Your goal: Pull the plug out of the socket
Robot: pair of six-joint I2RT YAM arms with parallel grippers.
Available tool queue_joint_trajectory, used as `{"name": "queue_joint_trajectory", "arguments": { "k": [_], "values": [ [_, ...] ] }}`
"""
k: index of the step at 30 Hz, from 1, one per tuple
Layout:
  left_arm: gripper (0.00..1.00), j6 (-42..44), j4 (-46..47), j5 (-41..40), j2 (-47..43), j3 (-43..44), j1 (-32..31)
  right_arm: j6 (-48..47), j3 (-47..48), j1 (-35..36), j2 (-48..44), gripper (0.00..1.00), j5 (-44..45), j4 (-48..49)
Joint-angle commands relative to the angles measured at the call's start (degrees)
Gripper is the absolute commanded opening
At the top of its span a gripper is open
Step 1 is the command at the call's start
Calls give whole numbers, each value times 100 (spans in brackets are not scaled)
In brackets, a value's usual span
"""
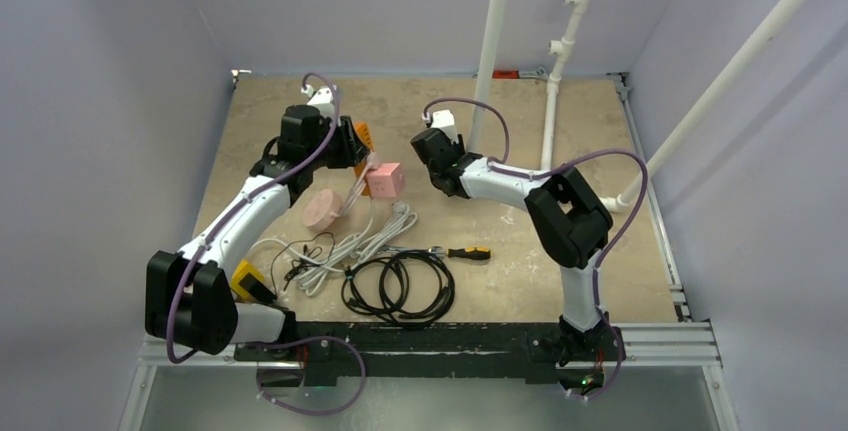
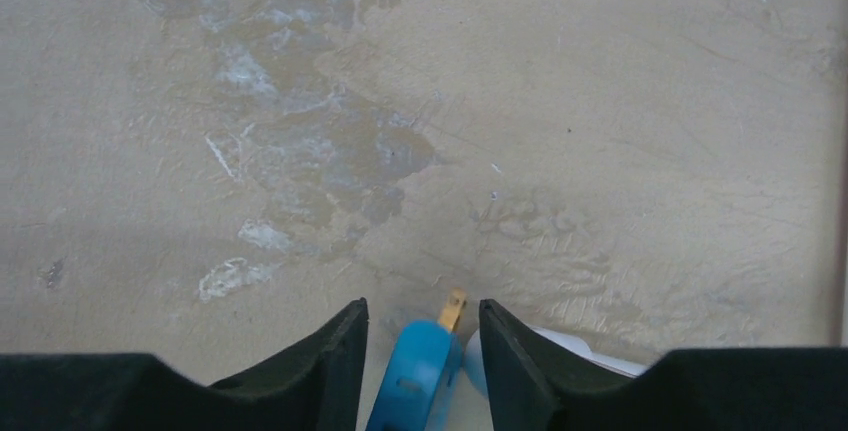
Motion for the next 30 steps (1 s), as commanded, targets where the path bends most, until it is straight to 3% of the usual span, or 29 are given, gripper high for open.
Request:
{"name": "queue_joint_trajectory", "arguments": {
  "k": [1, 8, 13, 21, 30],
  "values": [
    [0, 25, 472, 333, -16, 32, 43, 79, -62, -136, -206, 50, 56, 111],
    [0, 76, 484, 498, -24, 58, 43, 36, -301, -135, -619, 51, -43, 293],
    [0, 153, 479, 545, -89, 68, 43, -175, -791, -110, -1461, 54, -660, 833],
    [0, 267, 563, 629, -229, -14, 43, -470, -1723, -93, -2864, 61, -2226, 1786],
    [0, 224, 968, 1614, -148, -88, 43, -792, -2446, -98, -3725, 70, -4026, 2727]
  ]
}}
